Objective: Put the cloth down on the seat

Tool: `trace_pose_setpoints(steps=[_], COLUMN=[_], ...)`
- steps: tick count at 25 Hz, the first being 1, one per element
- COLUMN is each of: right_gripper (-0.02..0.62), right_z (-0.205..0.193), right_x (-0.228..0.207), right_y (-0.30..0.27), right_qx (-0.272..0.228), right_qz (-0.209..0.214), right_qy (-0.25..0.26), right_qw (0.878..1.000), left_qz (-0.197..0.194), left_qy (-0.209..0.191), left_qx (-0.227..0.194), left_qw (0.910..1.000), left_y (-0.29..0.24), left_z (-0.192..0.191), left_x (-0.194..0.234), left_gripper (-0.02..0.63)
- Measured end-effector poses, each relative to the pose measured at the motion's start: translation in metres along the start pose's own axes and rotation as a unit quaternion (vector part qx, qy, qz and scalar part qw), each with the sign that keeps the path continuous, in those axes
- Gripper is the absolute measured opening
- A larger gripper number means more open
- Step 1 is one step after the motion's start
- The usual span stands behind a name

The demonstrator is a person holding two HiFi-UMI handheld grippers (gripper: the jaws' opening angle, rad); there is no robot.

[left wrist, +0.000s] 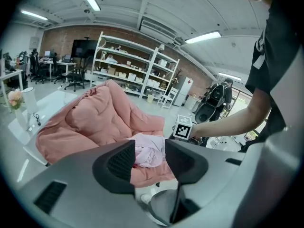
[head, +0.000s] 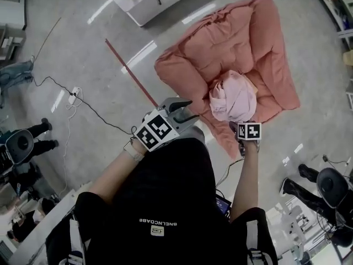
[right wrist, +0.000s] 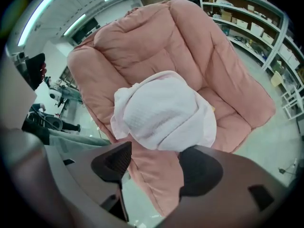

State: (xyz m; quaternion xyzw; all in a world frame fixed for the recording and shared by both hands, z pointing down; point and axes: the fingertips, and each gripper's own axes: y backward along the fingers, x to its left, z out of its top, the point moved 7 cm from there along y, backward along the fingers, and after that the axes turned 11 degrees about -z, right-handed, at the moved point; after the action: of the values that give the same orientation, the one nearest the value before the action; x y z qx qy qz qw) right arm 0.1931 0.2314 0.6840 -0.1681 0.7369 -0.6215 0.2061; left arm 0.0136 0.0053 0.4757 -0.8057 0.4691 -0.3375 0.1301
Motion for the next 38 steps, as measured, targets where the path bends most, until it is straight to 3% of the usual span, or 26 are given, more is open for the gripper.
trace_pose_setpoints(steps=[8, 13, 18, 24, 29, 32, 38], right_gripper=[0.307, 0.307, 0.307, 0.307, 0.305, 0.301, 0.204], right_z=[-0.034, -0.042, -0.044, -0.042, -0.026, -0.028, -0.039], right_x=[-0.029, -0.029, -0.02, -0.013, 0.007, 0.008, 0.006], right_y=[0.031, 0.069, 0.12, 0.186, 0.237, 0.263, 0.305], right_qx=[-0.031, -0.096, -0.201, -0.309, -0.385, -0.429, -0.495], right_qz=[-0.031, -0.055, -0.05, -0.071, -0.089, -0.098, -0.132], right_qy=[-0.099, -0.175, -0.255, -0.286, -0.286, -0.29, -0.291], right_qw=[0.994, 0.978, 0.944, 0.904, 0.873, 0.85, 0.808], left_qz=[-0.06, -0.112, -0.16, -0.202, -0.221, -0.227, -0.246], left_qy=[-0.034, -0.068, -0.106, -0.14, -0.125, -0.136, -0.143], left_qx=[0.025, 0.033, 0.034, 0.022, -0.01, -0.02, -0.053], left_qw=[0.9973, 0.9908, 0.9807, 0.9691, 0.9673, 0.9642, 0.9572], left_y=[-0.027, -0.038, -0.052, -0.072, -0.071, -0.08, -0.09], left_z=[0.026, 0.048, 0.071, 0.099, 0.122, 0.137, 0.164], left_x=[-0.003, 0.001, -0.006, -0.025, -0.024, -0.033, -0.058], left_gripper=[0.187, 0.187, 0.187, 0.187, 0.187, 0.186, 0.173])
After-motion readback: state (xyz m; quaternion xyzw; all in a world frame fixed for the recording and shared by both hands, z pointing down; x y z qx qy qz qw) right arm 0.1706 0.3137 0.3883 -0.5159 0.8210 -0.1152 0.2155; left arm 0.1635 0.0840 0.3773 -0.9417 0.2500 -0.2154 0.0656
